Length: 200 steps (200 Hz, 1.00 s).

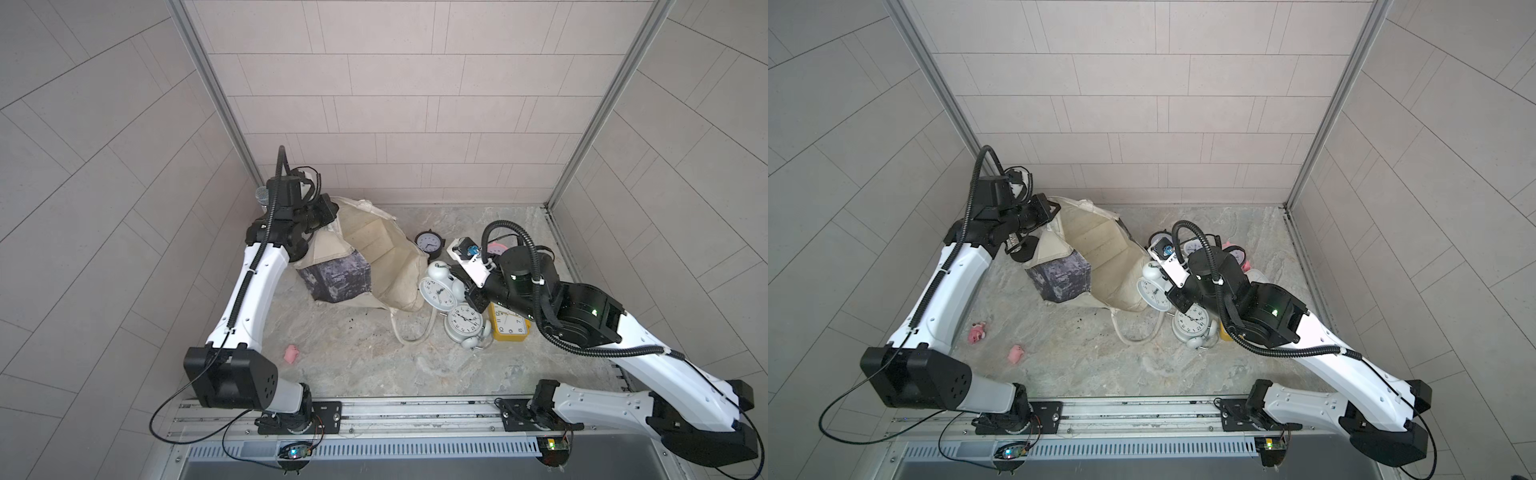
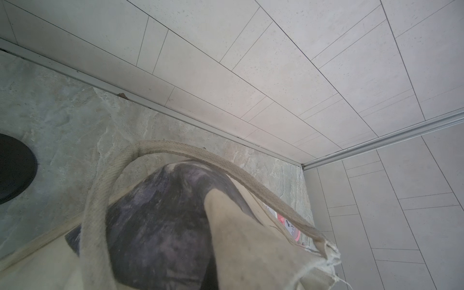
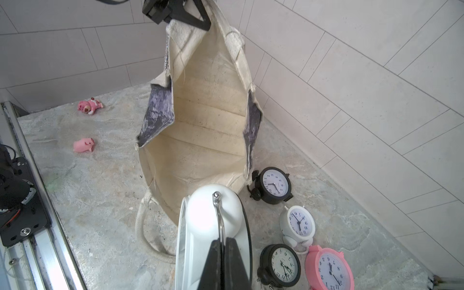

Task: Take the alarm clock out of the canvas bag
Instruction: Place the alarm at the center of the board.

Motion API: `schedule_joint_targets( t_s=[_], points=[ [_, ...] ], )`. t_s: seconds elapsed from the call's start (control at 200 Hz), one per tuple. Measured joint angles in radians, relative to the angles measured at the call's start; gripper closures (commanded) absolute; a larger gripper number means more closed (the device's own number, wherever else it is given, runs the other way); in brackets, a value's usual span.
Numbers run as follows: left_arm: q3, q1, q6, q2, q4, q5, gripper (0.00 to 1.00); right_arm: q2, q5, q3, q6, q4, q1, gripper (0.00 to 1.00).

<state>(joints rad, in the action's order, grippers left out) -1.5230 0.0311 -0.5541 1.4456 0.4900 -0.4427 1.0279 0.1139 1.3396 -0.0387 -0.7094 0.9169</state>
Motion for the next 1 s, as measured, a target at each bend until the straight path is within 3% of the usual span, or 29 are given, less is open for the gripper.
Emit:
schedule_joint_targets(
  t_s=[0.55,1.001],
  points=[
    [-0.017,-0.057,-0.058,0.005,-0.007,0.002,1.0,-0.08,-0.08,-0.322,0.127,0.059,0.009,1.0],
    [-0.061,-0.082,-0.085,0.055,-0.007,0.01,1.0,-0.067,-0.159,-0.462,0.245,0.221,0.072,1.0]
  ],
)
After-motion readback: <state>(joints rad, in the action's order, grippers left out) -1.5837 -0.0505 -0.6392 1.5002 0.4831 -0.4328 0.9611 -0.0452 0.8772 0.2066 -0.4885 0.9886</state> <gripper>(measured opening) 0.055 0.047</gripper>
